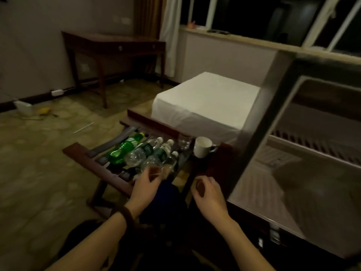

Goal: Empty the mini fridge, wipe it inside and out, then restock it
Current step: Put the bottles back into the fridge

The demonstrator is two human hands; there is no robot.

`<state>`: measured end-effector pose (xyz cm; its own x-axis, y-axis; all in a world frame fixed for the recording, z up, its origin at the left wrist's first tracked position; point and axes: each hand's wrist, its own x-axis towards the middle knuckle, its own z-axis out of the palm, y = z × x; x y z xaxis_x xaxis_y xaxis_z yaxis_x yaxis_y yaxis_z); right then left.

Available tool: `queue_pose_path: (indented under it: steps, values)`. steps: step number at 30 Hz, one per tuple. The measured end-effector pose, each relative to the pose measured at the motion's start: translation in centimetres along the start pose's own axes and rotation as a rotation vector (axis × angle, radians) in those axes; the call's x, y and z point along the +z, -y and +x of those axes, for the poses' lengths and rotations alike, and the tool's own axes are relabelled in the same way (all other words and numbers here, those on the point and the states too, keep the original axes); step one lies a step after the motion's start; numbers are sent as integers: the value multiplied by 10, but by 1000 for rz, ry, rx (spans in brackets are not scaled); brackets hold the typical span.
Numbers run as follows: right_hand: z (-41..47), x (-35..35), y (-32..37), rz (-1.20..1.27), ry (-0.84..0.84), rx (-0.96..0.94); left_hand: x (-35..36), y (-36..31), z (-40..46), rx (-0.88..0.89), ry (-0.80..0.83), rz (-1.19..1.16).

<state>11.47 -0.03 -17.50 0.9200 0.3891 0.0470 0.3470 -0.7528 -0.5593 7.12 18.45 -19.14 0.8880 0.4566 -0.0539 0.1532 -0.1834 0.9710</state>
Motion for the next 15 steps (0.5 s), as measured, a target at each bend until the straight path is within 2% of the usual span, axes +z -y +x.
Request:
queue_pose_path:
  steps: [4, 9, 15]
  values:
    - [64, 54, 4, 87, 106, 62, -18, 26, 57, 53, -89, 145]
    - [143, 111, -2, 258, 171, 217, -11, 50, 129, 120, -10, 458]
    - [206, 155, -22, 430, 233, 514, 26, 70, 177, 124, 39, 881]
